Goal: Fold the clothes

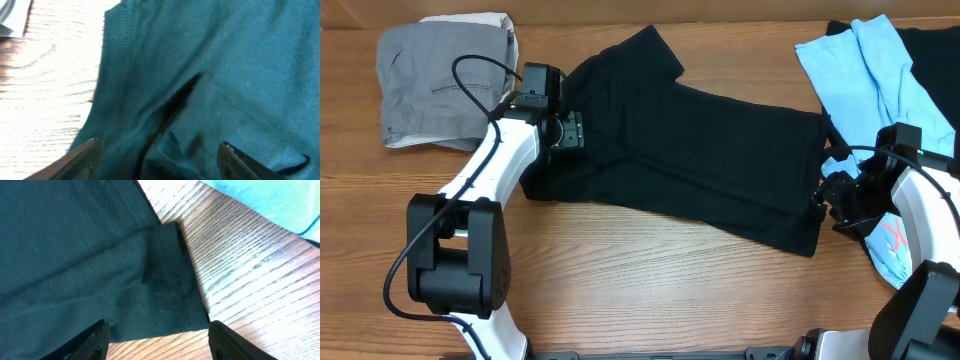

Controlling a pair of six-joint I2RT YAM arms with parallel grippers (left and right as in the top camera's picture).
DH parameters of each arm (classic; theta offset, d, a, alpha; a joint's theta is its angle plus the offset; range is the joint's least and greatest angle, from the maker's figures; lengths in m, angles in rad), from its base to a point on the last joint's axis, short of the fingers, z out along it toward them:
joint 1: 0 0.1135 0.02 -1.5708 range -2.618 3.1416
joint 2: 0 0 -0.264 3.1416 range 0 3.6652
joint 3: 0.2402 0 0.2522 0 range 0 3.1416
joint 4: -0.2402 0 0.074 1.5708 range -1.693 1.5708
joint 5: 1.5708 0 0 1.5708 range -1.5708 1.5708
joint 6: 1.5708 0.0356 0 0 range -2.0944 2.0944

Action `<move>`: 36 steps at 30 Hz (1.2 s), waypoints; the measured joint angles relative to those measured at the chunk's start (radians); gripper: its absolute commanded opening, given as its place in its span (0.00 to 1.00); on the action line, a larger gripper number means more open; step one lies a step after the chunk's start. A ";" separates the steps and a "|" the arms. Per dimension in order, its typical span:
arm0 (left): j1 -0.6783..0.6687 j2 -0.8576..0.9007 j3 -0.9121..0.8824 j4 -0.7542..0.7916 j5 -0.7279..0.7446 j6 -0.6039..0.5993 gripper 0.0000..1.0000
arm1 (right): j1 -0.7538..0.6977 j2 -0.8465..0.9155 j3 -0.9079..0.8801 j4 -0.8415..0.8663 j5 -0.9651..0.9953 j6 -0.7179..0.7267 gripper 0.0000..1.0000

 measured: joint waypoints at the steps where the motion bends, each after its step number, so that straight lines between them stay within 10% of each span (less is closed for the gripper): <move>1: 0.003 0.002 0.014 -0.022 -0.006 0.013 0.81 | 0.000 0.000 0.001 -0.001 0.000 -0.005 0.68; 12: -0.008 0.034 0.759 -0.431 0.057 0.199 0.94 | 0.000 0.013 0.506 -0.331 0.000 -0.150 0.78; 23: -0.128 0.261 1.154 -0.325 0.108 0.317 1.00 | 0.001 0.008 0.621 -0.415 0.000 -0.223 0.79; 36: -0.131 0.755 1.189 -0.108 0.090 0.337 1.00 | 0.014 0.008 0.621 -0.436 0.008 -0.234 0.83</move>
